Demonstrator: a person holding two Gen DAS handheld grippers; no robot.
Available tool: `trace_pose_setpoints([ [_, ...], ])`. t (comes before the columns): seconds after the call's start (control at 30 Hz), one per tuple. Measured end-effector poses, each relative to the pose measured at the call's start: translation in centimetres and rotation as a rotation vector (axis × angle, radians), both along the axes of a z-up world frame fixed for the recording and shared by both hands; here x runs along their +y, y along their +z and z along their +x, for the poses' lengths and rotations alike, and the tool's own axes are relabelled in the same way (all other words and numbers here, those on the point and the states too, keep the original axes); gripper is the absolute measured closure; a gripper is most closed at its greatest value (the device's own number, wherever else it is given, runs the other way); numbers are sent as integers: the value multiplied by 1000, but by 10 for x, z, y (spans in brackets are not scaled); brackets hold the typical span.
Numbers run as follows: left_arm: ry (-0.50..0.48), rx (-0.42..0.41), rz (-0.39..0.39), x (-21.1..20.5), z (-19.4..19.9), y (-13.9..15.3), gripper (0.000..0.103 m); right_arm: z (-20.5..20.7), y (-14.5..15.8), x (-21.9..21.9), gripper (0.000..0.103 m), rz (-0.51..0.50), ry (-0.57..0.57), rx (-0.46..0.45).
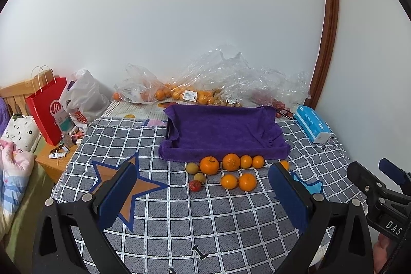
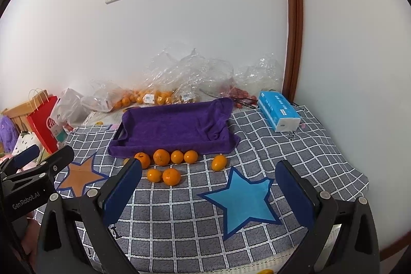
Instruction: Organize fruits
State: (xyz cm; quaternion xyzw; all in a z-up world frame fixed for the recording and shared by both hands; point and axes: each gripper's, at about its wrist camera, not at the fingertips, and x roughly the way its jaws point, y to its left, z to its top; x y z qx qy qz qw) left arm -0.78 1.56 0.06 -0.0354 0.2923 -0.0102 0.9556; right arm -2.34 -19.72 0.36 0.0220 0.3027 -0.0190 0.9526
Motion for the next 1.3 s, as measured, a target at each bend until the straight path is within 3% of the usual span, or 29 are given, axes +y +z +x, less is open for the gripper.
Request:
trace_pose_setpoints([
  [1.3, 11, -7, -20, 8, -7, 2, 0, -4, 3, 10, 1, -3, 19, -15],
])
